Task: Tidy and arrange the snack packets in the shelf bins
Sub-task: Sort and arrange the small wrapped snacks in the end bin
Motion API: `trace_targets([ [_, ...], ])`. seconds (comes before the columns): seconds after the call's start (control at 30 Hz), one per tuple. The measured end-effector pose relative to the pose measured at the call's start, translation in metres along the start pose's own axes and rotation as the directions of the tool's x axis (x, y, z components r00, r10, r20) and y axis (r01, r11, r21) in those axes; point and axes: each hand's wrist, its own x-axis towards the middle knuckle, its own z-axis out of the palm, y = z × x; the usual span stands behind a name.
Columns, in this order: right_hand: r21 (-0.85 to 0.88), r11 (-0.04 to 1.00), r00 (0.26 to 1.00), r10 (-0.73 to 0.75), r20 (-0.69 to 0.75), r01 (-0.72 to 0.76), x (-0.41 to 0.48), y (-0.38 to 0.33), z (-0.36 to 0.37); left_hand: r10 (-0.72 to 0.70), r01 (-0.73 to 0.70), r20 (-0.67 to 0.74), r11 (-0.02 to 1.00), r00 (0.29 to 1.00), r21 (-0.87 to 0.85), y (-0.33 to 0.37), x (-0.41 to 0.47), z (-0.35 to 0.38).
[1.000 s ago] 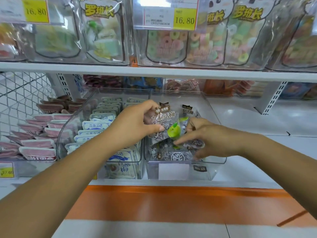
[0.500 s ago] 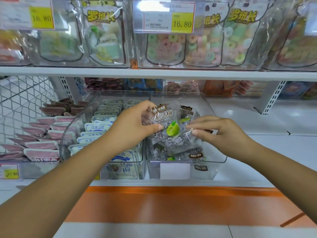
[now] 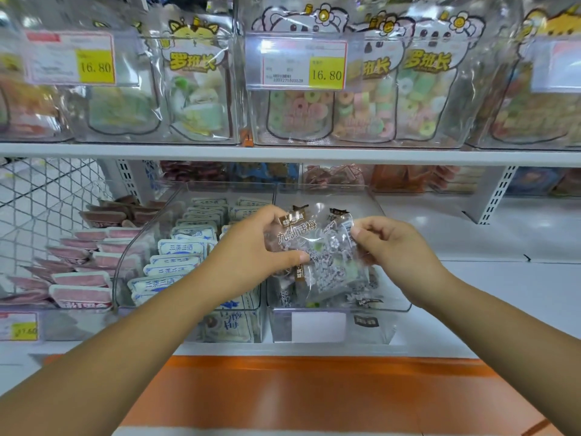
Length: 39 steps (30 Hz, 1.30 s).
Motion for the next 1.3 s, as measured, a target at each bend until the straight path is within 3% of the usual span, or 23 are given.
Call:
trace_targets([
  [0.07, -0.137, 0.988, 0.995, -0.084, -0.049, 0.076, -0.002, 0.001, 0.003, -0.050, 0.049, -0.032, 0.998, 0.998, -0.032, 0.000, 0.001, 0.004],
  [0.1, -0.289, 0.943, 0.981, -0.189, -0.049, 0.167, -0.006, 0.000, 0.002, -0.076, 0.072, -0.050, 0.995, 0.996, -0.068, -0.001, 0.002, 0.005],
  [0.17, -0.577, 0.708, 0.897, -0.428, 0.108, 0.407, -0.018, -0.001, 0.000, -0.118, 0.106, -0.071, 0.982, 0.990, -0.154, -0.002, 0.004, 0.005],
  [0.2, -0.634, 0.590, 0.851, -0.470, 0.234, 0.500, -0.022, 0.000, 0.001, -0.133, 0.117, -0.069, 0.973, 0.989, -0.200, -0.002, 0.005, 0.006],
  [0.27, -0.668, 0.507, 0.836, -0.398, 0.378, 0.544, -0.027, 0.006, 0.007, -0.151, 0.130, -0.062, 0.957, 0.987, -0.259, -0.004, 0.007, 0.007],
  [0.33, -0.680, 0.544, 0.870, -0.328, 0.367, 0.492, -0.024, 0.012, 0.012, -0.157, 0.139, -0.054, 0.958, 0.986, -0.251, -0.007, 0.009, 0.007],
  [0.43, -0.620, 0.634, 0.886, -0.348, 0.305, 0.462, -0.020, 0.010, 0.012, -0.136, 0.127, -0.020, 0.961, 0.991, -0.244, -0.010, 0.010, 0.006],
  [0.53, -0.321, 0.895, 0.933, -0.223, 0.281, 0.310, -0.017, 0.000, 0.003, -0.129, 0.119, -0.022, 0.957, 0.991, -0.265, -0.012, 0.011, 0.003],
  [0.6, -0.131, 0.983, 0.961, -0.091, 0.261, 0.129, -0.011, -0.004, -0.005, -0.120, 0.111, -0.016, 0.955, 0.993, -0.276, -0.013, 0.012, 0.002],
  [0.7, -0.069, 0.998, 0.982, 0.003, 0.187, 0.010, -0.002, -0.003, -0.020, -0.108, 0.104, -0.003, 0.963, 0.994, -0.248, -0.012, 0.013, 0.002],
  [0.9, 0.018, 0.998, 0.994, -0.055, 0.095, 0.053, -0.002, -0.002, -0.026, -0.081, 0.096, 0.090, 0.979, 0.993, -0.181, -0.008, 0.013, -0.005],
  [1.07, 0.080, 0.992, 0.990, -0.089, -0.111, 0.098, 0.003, -0.002, -0.033, 0.053, -0.057, 0.222, 0.998, 0.974, 0.012, 0.001, 0.004, -0.004],
  [1.17, 0.105, 0.991, 0.994, -0.094, 0.051, 0.088, 0.002, -0.003, -0.030, 0.076, -0.114, 0.228, 0.980, 0.971, 0.161, 0.000, -0.001, 0.002],
  [1.3, -0.107, 0.993, 0.940, -0.005, 0.341, 0.044, -0.001, -0.001, -0.017, 0.073, -0.106, 0.157, 0.971, 0.985, 0.214, 0.000, 0.000, 0.003],
])
